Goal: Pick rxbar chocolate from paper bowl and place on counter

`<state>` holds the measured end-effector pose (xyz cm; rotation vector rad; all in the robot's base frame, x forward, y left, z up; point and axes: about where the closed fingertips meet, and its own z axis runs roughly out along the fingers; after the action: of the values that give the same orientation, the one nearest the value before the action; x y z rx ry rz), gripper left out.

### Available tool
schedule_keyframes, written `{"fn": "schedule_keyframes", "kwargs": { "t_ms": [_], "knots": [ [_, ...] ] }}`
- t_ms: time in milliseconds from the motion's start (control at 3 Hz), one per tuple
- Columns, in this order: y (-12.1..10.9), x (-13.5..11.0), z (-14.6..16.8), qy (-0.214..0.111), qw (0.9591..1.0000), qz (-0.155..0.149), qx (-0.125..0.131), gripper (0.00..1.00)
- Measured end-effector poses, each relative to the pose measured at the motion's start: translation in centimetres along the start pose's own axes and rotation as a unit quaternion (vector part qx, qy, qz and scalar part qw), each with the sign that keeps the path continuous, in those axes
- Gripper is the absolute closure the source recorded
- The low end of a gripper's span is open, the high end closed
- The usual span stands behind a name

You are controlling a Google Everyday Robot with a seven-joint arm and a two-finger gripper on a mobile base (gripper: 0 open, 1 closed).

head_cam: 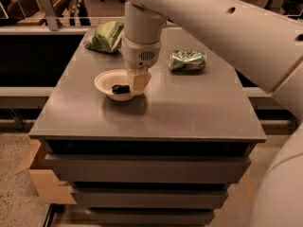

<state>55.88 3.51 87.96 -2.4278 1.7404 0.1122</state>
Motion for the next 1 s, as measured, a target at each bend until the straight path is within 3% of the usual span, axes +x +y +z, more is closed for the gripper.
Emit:
{"fn": "schedule_keyframes", "kwargs": {
  "t_ms": [667,1000],
  "knots": [
    [-0.14,0.11,0.34,-0.005,1.0000,-0.006,-0.004,0.08],
    [-0.34,-0.24,-0.06,-0.003,0.9999,-0.014,-0.001,0.00]
  ]
}}
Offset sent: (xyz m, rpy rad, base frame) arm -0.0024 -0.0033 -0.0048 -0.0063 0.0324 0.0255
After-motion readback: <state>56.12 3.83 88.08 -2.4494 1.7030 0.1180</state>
